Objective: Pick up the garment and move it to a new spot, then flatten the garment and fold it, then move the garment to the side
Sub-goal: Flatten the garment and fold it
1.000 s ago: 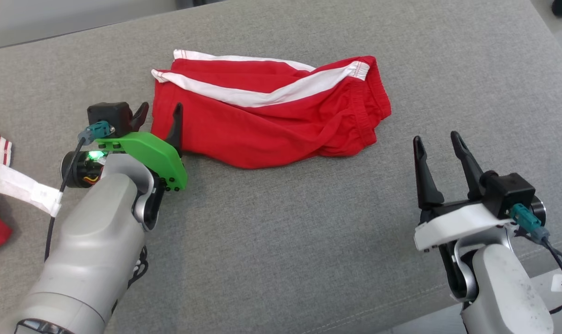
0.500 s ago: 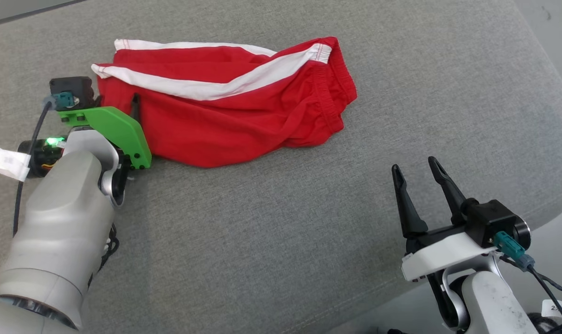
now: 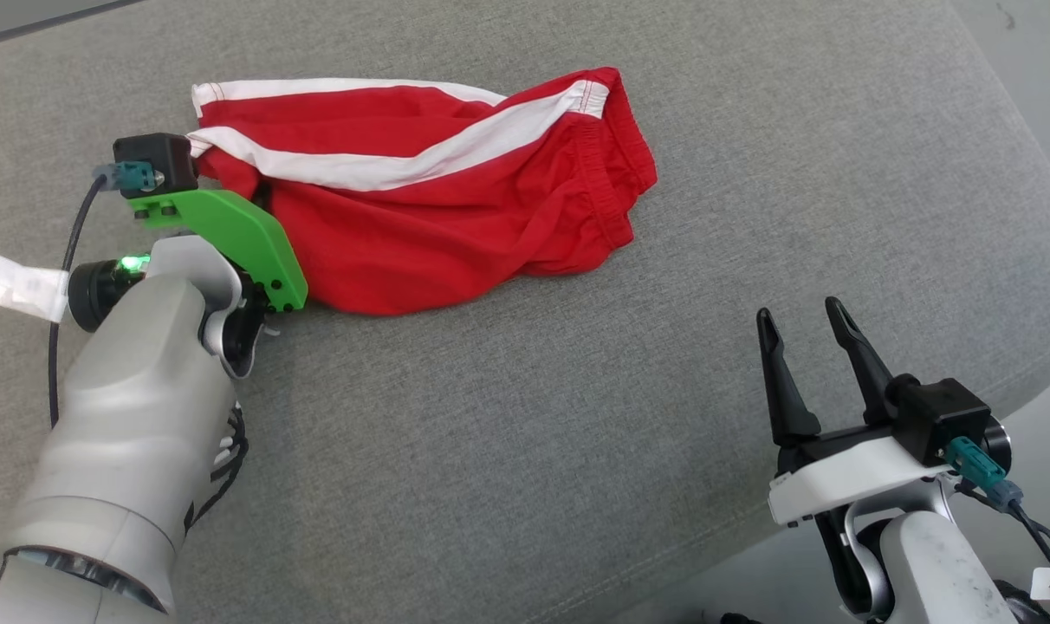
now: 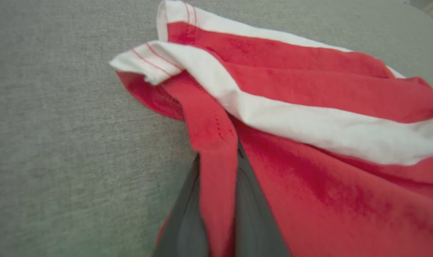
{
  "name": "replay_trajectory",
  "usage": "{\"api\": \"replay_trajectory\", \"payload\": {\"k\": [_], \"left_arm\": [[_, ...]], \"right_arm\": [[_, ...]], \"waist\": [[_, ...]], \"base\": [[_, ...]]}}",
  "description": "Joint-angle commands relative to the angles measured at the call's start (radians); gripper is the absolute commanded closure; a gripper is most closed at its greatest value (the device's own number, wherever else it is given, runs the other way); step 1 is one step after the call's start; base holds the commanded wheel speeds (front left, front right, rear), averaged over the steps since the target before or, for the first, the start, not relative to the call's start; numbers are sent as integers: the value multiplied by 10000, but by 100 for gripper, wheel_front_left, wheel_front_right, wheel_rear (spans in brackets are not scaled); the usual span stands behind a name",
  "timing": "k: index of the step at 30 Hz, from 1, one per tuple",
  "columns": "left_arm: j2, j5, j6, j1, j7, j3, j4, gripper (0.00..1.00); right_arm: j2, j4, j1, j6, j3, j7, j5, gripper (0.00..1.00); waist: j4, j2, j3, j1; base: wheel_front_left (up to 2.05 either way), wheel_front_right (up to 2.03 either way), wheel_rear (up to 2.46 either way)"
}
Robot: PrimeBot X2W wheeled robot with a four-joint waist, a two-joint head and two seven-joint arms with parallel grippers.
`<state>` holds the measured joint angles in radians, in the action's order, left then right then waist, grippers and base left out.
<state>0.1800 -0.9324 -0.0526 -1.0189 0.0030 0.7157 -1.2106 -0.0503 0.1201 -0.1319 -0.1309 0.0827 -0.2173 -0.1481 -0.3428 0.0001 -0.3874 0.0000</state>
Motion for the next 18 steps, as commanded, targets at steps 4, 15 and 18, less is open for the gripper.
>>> {"api": "replay_trajectory", "payload": {"k": [4, 15, 18], "left_arm": [[-146, -233, -53, 1030, -682, -125, -126, 100], [-615, -1061, -436, 2924, -2161, -764, 606, 100], [-674, -1103, -364, 3318, -2315, -820, 835, 80]], "right_arm": [[-6, -81, 164, 2, -251, 51, 71, 0], [-9, -397, 525, 2, -724, 481, 481, 0], [-10, -534, 664, 2, -832, 651, 588, 0]], "waist": [[436, -1, 358, 0], [1336, -1, 1579, 0], [1449, -1, 1819, 0]], "base": [[0, 0, 0], [0, 0, 0], [0, 0, 0]]}}
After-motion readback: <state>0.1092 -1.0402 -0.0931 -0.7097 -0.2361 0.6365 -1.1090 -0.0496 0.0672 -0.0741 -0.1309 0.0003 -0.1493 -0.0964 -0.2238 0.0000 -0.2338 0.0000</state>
